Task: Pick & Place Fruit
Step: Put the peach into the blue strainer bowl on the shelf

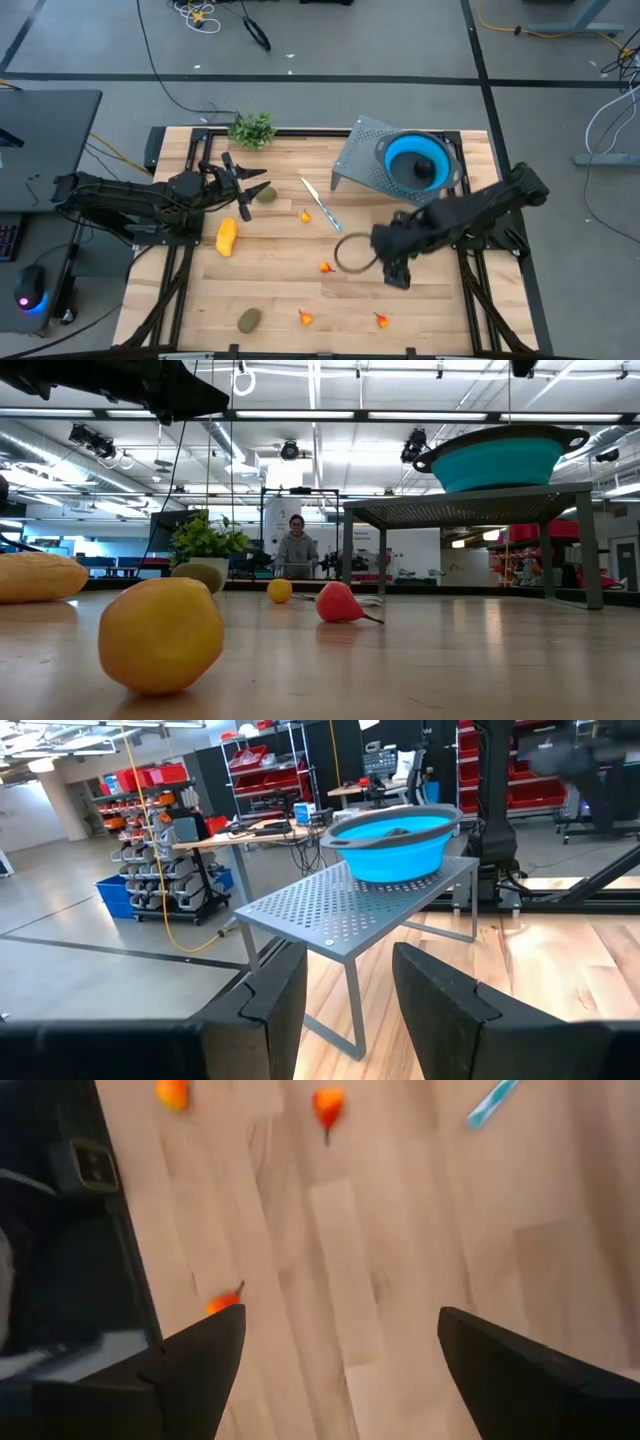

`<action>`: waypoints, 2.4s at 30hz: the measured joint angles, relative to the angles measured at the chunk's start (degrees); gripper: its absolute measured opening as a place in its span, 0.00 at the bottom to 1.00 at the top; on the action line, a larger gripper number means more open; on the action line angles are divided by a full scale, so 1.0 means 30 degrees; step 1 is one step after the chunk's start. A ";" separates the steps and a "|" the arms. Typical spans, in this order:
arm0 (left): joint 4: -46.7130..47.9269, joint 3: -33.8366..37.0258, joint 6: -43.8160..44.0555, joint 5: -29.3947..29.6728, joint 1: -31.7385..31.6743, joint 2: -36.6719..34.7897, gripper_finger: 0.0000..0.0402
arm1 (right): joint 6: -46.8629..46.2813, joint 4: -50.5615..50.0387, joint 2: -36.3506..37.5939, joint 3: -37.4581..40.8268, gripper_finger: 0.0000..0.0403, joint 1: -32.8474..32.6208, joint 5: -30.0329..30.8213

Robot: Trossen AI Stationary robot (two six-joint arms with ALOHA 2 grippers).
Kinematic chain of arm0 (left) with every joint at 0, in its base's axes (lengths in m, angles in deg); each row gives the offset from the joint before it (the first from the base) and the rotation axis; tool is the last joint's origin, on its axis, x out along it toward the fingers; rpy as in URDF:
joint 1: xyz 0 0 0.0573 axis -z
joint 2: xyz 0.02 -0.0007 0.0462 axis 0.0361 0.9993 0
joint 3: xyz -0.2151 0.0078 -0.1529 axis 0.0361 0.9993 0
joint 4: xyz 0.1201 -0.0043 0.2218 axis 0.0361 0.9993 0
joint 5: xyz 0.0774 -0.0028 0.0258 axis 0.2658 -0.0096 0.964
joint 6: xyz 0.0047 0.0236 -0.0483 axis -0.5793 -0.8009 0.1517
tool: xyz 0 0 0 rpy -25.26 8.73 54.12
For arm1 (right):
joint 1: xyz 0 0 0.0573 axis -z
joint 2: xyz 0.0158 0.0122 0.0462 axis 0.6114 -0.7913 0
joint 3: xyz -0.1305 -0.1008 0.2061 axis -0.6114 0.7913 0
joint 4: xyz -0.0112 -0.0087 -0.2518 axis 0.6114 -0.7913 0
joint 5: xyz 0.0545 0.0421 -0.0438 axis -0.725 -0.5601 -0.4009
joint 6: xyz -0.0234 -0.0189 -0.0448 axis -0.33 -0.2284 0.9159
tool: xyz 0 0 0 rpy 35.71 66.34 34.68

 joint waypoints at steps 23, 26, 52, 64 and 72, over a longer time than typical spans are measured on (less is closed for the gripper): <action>-0.2315 -0.0007 -0.2346 -0.0239 0.0007 0.0007 0.39 | -0.2739 0.3404 -0.6263 0.0000 0.84 -0.3376 -0.2609; -0.2308 -0.0007 -0.2257 -0.0258 0.0000 0.0007 0.40 | -0.3610 0.3746 -0.6657 0.0000 0.84 -0.3806 -0.2618; -0.5400 -0.0007 0.6176 -0.3887 0.0244 0.3566 0.39 | -0.5204 0.5224 -0.9618 0.0000 0.84 -0.5557 -0.0875; -0.8267 -0.0007 0.7003 -0.3085 0.1996 0.6657 0.38 | -0.6007 0.5867 -0.9757 0.0361 0.84 -0.6675 0.1223; -0.9295 -0.0007 0.7719 -0.2538 0.2649 0.8007 0.38 | -0.6229 0.7136 -0.9771 0.2748 0.84 -0.6847 0.0401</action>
